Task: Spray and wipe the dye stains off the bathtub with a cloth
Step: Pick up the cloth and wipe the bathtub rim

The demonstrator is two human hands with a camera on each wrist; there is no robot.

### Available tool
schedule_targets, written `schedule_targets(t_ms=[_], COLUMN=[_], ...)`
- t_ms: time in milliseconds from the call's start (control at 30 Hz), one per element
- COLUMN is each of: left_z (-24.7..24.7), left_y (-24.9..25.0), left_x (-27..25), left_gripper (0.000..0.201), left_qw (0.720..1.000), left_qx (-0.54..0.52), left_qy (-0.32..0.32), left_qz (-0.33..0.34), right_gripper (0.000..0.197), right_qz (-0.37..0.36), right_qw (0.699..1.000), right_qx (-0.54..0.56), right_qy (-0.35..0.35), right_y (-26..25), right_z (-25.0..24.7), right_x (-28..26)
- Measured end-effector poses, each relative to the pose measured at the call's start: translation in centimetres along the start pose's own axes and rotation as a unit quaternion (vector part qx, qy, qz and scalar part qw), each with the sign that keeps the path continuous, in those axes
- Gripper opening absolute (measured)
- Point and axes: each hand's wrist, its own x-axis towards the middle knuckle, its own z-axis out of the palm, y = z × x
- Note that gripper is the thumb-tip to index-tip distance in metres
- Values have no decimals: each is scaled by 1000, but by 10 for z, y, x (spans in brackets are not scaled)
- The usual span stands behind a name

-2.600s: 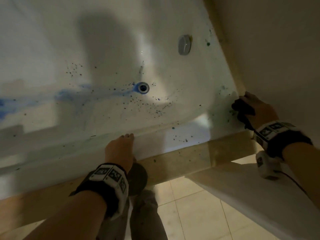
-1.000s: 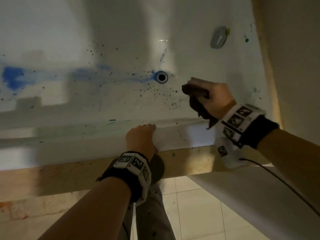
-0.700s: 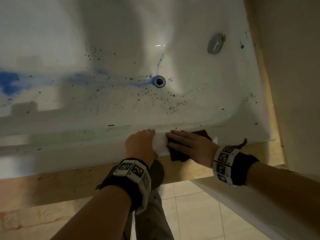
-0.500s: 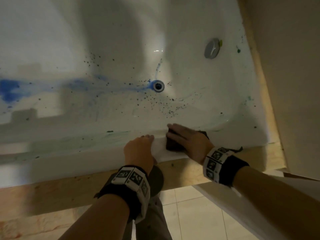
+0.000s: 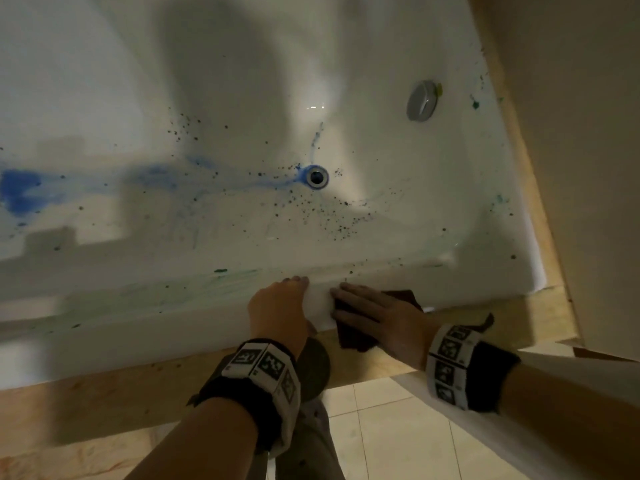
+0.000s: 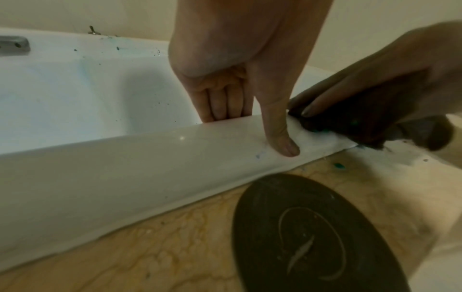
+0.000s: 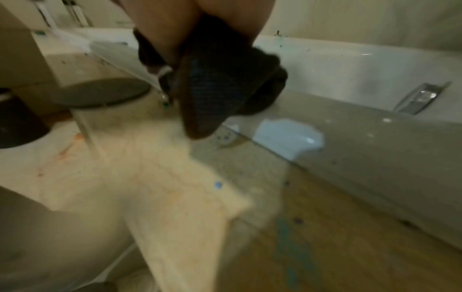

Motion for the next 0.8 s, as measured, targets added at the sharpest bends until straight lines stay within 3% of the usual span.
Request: schedule_targets(t_ms=[133,200,267,300,367,433,467,500,567,633,733,800], left_z=[-1,-1,0,0,0,-2,-2,-1,2,4,4,2], left_y=[-1,-1,-1,-1,0,-1,-2,-3,-4,-3,-2,-3], left_x=[2,1,1,2,2,2,1,0,-2,-1,1,3], left_gripper=[78,76,77,78,78,76,75,74,71,65,69,66], left_qw=[1000,1000,1000,1000,1000,1000,1000,1000,999,999,999,998], left_qx=[10,17,24,24,24,19,19,19,20,23,23,25], left_qy=[9,9,6,4,2,10,13,14,23,39,43,47], left_qz=[6,9,10,9,8,12,13,13,11,16,24,27], right_gripper=[59,65,68,57,33,35,41,45,48,58,72,63], right_qz=[24,56,155,209,303,365,361,332,276,285,238,199], right_qw=[999,996,987,976,939,885,877,888,915,933,970,978], right_qx=[-26,-53,-12,-8,98,141,140,136,161,176,34,-47], right_qy=[34,50,50,58,130,251,285,288,245,130,47,46], right_y=[1,5,14,19,31,37,33,26,3,-28,-42,-31], right_z=[6,1,-17,-29,-57,-86,-90,-89,-67,-33,11,14], right_x=[14,30,52,62,75,77,72,65,51,43,45,55])
